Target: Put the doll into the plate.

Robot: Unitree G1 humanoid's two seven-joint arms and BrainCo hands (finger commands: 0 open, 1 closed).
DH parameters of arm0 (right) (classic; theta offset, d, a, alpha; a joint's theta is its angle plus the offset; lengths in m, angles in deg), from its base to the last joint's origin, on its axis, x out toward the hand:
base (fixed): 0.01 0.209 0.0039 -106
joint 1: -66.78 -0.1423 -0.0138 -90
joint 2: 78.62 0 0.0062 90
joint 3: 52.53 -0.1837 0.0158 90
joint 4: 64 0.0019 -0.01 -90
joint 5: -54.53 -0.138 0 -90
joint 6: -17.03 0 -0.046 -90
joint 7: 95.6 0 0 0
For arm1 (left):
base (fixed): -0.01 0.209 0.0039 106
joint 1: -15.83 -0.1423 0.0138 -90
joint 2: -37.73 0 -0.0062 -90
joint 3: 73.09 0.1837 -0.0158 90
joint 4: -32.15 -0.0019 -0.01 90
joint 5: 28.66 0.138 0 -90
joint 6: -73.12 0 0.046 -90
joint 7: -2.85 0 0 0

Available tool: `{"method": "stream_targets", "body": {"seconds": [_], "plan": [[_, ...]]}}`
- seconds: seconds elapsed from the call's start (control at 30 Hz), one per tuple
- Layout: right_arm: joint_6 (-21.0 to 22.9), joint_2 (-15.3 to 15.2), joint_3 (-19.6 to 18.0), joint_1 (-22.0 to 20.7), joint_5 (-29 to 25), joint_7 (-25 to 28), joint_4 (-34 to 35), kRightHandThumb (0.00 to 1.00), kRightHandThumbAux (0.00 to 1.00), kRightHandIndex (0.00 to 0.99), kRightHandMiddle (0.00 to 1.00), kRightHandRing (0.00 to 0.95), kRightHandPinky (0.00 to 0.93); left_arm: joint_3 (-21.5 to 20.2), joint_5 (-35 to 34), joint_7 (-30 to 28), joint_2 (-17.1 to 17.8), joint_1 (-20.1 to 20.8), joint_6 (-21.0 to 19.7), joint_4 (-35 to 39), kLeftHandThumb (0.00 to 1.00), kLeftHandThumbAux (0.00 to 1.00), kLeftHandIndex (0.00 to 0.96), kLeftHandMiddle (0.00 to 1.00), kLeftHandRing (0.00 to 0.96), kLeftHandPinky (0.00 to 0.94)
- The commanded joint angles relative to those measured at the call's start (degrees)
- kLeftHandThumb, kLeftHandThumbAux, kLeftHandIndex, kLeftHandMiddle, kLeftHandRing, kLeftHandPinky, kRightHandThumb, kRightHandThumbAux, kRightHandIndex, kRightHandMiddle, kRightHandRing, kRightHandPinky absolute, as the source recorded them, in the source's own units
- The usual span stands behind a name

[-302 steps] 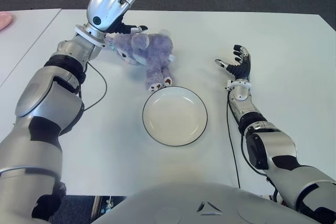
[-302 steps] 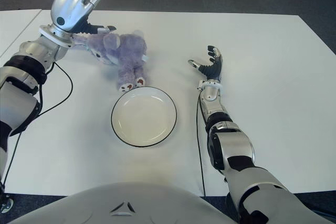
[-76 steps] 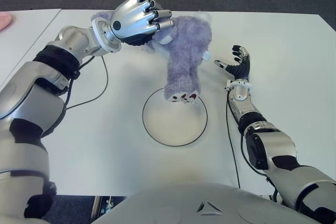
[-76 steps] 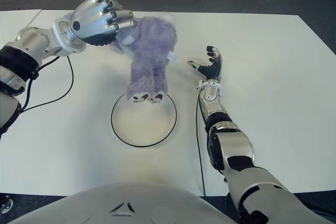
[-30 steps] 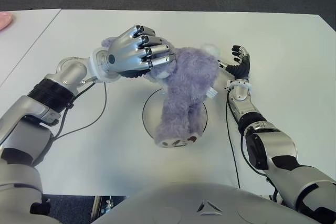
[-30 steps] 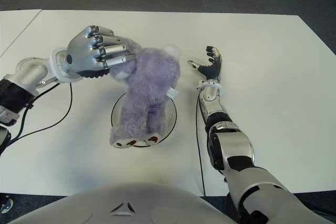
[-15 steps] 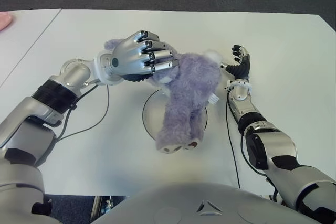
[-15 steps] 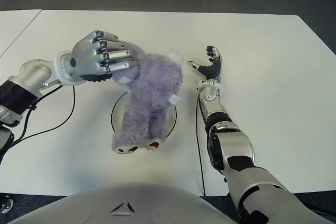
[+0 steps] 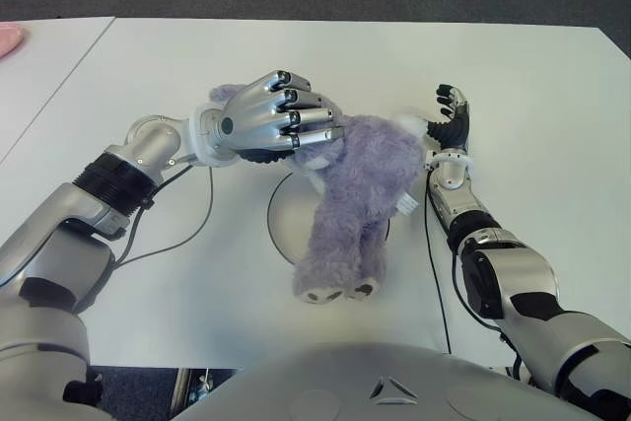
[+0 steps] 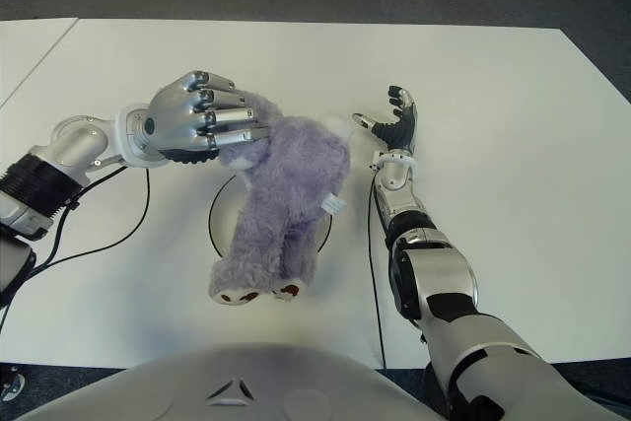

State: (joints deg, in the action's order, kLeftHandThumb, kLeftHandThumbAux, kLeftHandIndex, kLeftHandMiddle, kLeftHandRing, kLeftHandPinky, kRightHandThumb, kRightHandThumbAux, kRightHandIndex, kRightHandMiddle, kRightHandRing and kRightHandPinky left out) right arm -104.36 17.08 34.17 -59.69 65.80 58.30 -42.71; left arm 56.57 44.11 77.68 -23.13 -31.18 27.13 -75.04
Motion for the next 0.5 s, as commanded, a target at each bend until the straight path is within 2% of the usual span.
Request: {"method": "stream_targets", "body": {"seconds": [0.03,0.07,0.1,0.17,0.23,0.5], "plan": [[6.8,5.6,1.0,15.4,1.0,0.7,-9.1,0.000,0.871,0.206,0.241,0.207,0.204,2.1,2.8,0.9,-1.8,-2.3,1.6,-1.7,0.736,0.701,0.442,0.763,0.840,0.859],[6.8,5.6,1.1,15.4,1.1,0.6,-9.1,0.000,0.870,0.206,0.243,0.209,0.208,2.2,2.6,0.6,-2.0,-2.3,2.0,-1.8,0.737,0.701,0.442,0.754,0.839,0.859],[6.7,5.6,1.1,15.5,1.2,0.5,-9.1,0.000,0.868,0.207,0.246,0.213,0.210,2.2,2.5,0.3,-2.1,-2.3,2.3,-1.9,0.776,0.690,0.435,0.656,0.834,0.855],[6.7,5.6,1.3,15.5,1.3,0.3,-9.1,0.000,0.863,0.209,0.251,0.217,0.213,2.2,2.1,-0.6,-2.3,-2.5,3.0,-1.9,0.811,0.680,0.431,0.570,0.829,0.852],[6.6,5.6,1.4,15.5,1.5,0.3,-9.1,0.000,0.858,0.213,0.256,0.223,0.217,2.3,1.8,-1.3,-2.6,-2.7,3.7,-1.9,0.829,0.675,0.431,0.525,0.828,0.851],[6.5,5.7,1.6,15.8,1.6,0.2,-9.1,0.000,0.844,0.220,0.263,0.231,0.221,3.2,1.1,-1.3,-3.8,-3.1,6.6,-2.5,0.847,0.670,0.424,0.483,0.831,0.848]]}}
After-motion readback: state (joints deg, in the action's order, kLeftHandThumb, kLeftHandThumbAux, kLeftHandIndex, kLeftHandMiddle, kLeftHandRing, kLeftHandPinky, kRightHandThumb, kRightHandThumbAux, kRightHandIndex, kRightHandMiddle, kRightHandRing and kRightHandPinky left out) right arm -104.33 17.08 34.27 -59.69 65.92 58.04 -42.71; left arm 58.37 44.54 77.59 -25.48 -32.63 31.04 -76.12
